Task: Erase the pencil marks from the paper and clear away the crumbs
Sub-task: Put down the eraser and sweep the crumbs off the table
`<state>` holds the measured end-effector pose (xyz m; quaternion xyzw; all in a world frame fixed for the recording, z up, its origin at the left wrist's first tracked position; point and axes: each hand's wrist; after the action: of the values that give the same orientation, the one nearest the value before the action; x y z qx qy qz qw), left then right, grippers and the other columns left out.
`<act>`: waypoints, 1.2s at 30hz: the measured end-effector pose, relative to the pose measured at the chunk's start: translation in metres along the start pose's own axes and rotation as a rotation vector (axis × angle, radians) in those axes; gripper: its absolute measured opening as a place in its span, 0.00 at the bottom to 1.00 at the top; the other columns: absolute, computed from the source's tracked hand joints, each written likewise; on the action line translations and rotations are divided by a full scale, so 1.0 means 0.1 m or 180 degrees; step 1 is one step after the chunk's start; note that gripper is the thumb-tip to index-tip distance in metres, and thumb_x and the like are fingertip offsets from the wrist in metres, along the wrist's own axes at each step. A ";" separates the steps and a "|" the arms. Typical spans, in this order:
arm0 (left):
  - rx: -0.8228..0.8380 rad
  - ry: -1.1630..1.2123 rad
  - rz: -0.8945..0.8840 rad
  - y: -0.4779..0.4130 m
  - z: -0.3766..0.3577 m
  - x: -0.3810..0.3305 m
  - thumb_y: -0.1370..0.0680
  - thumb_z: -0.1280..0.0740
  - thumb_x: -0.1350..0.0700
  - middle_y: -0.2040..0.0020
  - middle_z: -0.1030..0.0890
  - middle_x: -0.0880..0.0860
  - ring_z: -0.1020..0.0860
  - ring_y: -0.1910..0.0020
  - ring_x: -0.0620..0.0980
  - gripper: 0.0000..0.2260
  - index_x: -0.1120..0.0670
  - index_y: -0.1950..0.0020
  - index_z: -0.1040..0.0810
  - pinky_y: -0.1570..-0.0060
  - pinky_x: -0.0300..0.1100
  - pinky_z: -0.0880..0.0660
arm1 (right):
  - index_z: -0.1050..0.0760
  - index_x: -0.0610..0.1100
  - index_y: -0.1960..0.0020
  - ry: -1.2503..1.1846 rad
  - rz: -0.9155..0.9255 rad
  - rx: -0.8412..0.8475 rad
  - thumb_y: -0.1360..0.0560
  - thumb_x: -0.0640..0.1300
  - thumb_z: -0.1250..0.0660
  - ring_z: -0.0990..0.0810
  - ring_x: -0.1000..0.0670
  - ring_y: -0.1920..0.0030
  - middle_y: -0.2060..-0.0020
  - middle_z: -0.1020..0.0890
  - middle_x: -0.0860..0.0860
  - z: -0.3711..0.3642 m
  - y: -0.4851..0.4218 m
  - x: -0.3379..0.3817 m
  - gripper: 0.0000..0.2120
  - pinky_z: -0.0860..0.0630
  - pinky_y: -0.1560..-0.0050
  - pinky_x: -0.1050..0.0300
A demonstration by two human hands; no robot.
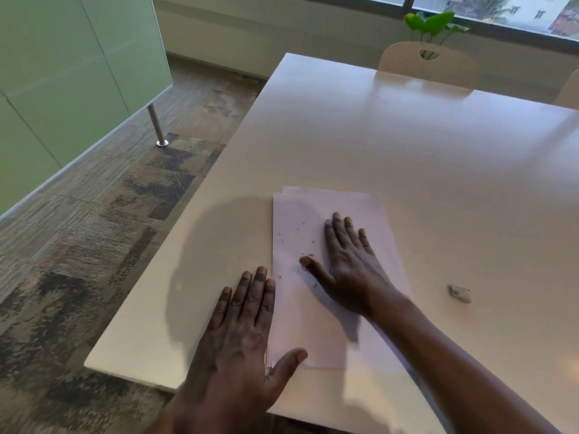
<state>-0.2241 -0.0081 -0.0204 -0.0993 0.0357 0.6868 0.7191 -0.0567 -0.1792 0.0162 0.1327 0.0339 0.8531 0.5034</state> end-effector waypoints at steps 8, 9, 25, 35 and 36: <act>-0.0062 0.0029 -0.0039 0.01 -0.04 0.03 0.20 0.51 0.30 0.18 0.38 0.60 0.38 0.20 0.60 0.42 0.62 0.19 0.38 0.28 0.54 0.41 | 0.62 0.47 0.18 -0.0208 0.0294 -0.0177 0.26 0.74 0.60 0.63 0.52 0.20 0.20 0.61 0.51 0.14 -0.13 -0.03 0.46 0.62 0.20 0.53; -0.0055 0.0013 -0.0030 0.01 -0.03 0.03 0.20 0.52 0.29 0.19 0.37 0.60 0.37 0.20 0.60 0.42 0.62 0.19 0.37 0.29 0.54 0.41 | 0.61 0.46 0.18 -0.0176 0.0165 -0.0183 0.26 0.74 0.61 0.62 0.50 0.19 0.19 0.60 0.49 0.17 -0.24 -0.10 0.46 0.61 0.20 0.52; -0.0155 0.0121 -0.0023 0.04 -0.06 0.02 0.19 0.51 0.29 0.18 0.40 0.58 0.40 0.19 0.58 0.42 0.61 0.18 0.40 0.26 0.55 0.42 | 0.71 0.49 0.20 0.0094 0.0170 -0.0121 0.26 0.77 0.67 0.72 0.55 0.22 0.22 0.71 0.52 0.05 0.68 -0.01 0.46 0.64 0.20 0.53; -0.0119 0.0059 -0.0037 0.02 -0.05 0.02 0.19 0.53 0.29 0.17 0.42 0.58 0.41 0.18 0.57 0.42 0.60 0.18 0.41 0.25 0.55 0.44 | 0.81 0.45 0.26 -0.0125 -0.0465 0.0170 0.42 0.82 0.80 0.82 0.51 0.27 0.27 0.81 0.49 -0.23 0.99 0.43 0.56 0.71 0.22 0.50; -0.0107 0.0054 -0.0035 0.02 -0.06 0.03 0.19 0.53 0.29 0.17 0.42 0.58 0.42 0.18 0.57 0.42 0.60 0.18 0.41 0.25 0.55 0.43 | 0.81 0.46 0.26 -0.0157 -0.0422 0.0164 0.40 0.82 0.79 0.81 0.52 0.27 0.27 0.80 0.50 -0.22 0.97 0.44 0.55 0.70 0.21 0.51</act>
<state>-0.2256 -0.0065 -0.0266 -0.1174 0.0297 0.6824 0.7209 -0.1650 -0.1874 0.0225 0.1641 0.0522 0.8132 0.5560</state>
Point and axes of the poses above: each hand's wrist, its own y-axis away from the middle knuckle, its own z-axis out of the back of the hand, x = y × z
